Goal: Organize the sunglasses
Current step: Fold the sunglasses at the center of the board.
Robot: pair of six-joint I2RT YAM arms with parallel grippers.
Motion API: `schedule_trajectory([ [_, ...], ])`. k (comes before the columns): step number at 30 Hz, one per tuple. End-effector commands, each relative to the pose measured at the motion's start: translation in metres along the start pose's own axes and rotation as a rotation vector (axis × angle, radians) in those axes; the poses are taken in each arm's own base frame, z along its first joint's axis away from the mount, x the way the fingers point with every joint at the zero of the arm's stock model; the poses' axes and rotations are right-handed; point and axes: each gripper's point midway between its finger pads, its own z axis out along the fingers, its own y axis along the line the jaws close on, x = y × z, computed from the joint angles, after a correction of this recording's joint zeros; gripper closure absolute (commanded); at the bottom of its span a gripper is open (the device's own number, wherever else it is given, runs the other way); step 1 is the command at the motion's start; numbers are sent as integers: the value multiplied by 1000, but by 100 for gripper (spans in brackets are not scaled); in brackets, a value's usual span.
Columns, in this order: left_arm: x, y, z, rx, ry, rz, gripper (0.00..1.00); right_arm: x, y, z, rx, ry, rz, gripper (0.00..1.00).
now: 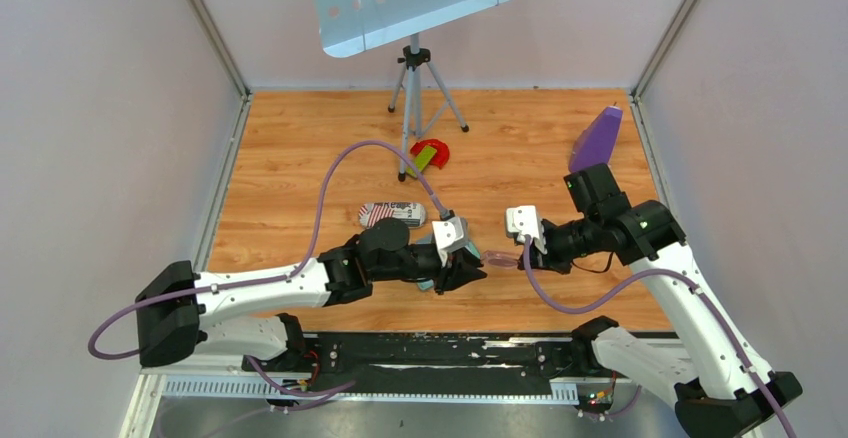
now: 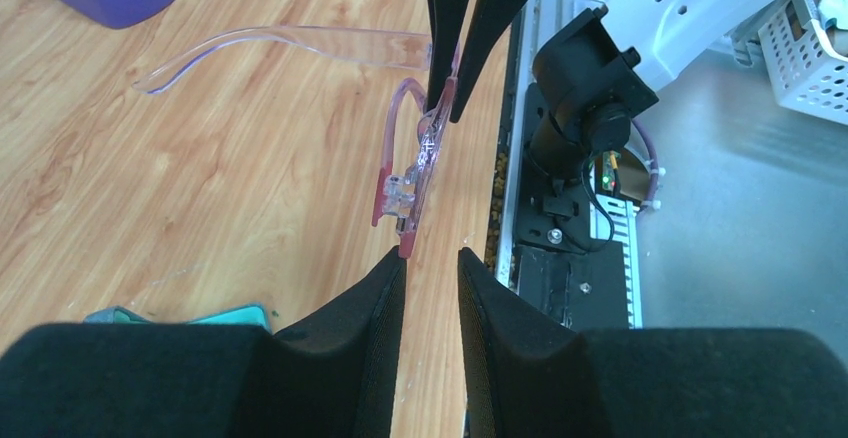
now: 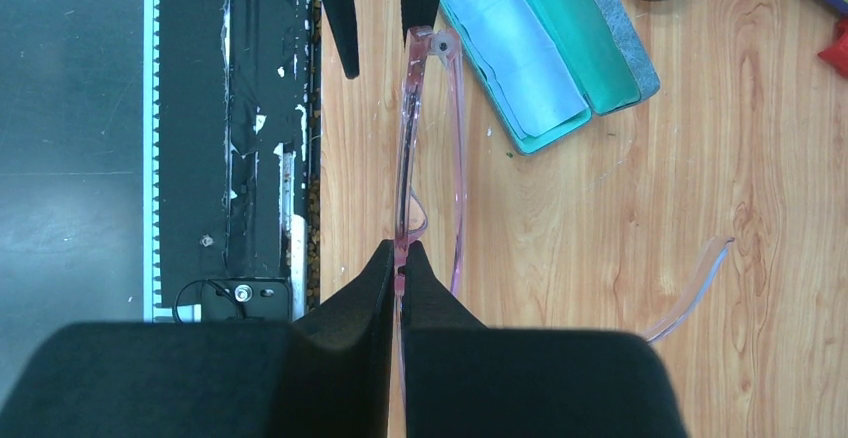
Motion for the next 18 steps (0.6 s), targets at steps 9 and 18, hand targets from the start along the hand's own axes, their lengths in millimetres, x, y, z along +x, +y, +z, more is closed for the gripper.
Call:
schedule_trajectory([
  [9,-21,6,10,-35,-87,-9,73,-12,3,-1,-10,-49,-30,100],
  [18,-22,13,5,-78,-99,-2,74,-12,8,-2,-29,-53,-40,99],
])
